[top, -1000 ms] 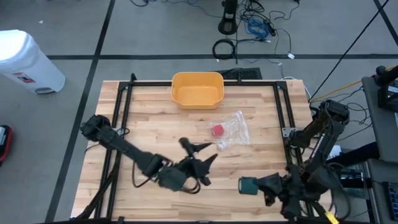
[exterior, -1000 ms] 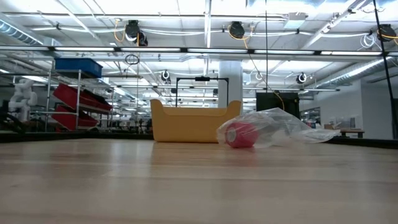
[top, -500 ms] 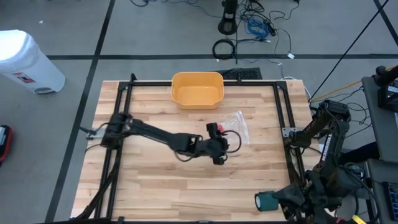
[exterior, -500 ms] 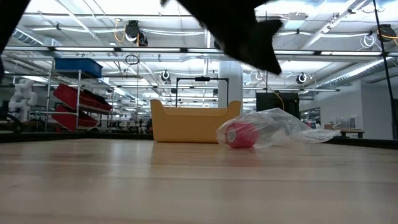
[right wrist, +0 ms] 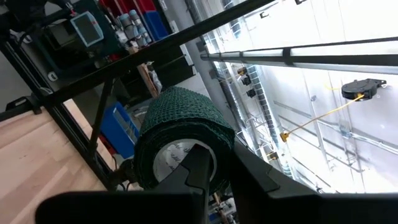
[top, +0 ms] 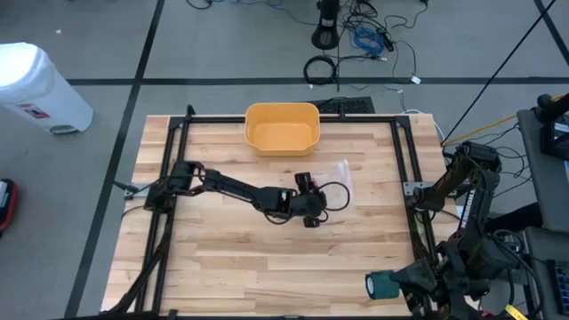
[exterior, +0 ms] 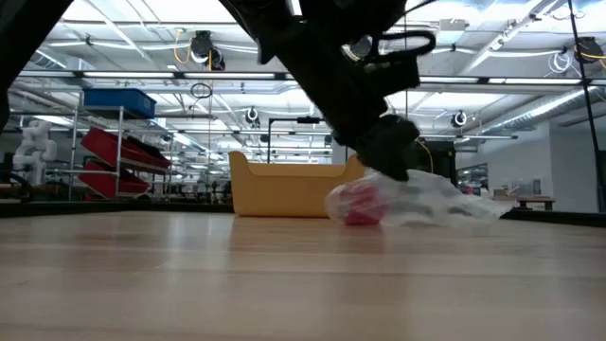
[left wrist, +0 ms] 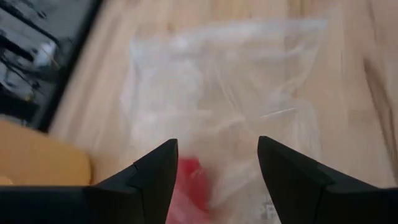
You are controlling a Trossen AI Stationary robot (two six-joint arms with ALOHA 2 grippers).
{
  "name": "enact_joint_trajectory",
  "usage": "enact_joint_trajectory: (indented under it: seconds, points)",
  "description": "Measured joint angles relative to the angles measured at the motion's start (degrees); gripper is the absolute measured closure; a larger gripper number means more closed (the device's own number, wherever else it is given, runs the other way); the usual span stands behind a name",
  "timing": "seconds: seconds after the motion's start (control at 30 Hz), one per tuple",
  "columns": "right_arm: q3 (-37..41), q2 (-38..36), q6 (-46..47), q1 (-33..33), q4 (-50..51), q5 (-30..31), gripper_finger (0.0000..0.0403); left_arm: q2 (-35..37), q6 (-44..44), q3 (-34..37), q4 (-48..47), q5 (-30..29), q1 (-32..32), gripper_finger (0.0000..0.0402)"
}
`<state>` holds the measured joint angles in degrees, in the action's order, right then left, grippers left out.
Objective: Roll bandage
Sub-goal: Put the rolled green bandage into the transparent zip bag
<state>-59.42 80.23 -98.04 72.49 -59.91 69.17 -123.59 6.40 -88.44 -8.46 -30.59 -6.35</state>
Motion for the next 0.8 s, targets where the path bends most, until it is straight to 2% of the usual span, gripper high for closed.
enact_joint_trajectory:
  seconds: [0.13,0.27,0.47,0.67,0.8]
  points:
    - [0.0,0.0,-0.6,0.0,0.0,0.0,0.0364,0.0,-3.2,0.0,-9.2,0.2,-0.1,0.0173]
    - [0.0,0.0,-0.8,0.0,0.0,0.0,0.0364,0.8,-9.6,0.0,-22.9,1.6,-0.8,0.0173]
    - [0.0,0.0,-1.2,0.0,0.0,0.0,0.0364,6.9,-20.5,0.0,-42.4,3.4,-3.3,0.0173]
    - [0.0,0.0,-1.2,-0.2,0.0,0.1,0.0364,15.8,-23.1,0.0,-43.9,2.8,-7.5,0.0173]
    - [0.0,0.0,-1.2,-0.2,0.0,0.1,0.0364,19.5,-23.9,0.0,-37.9,-2.9,-10.4,0.0173]
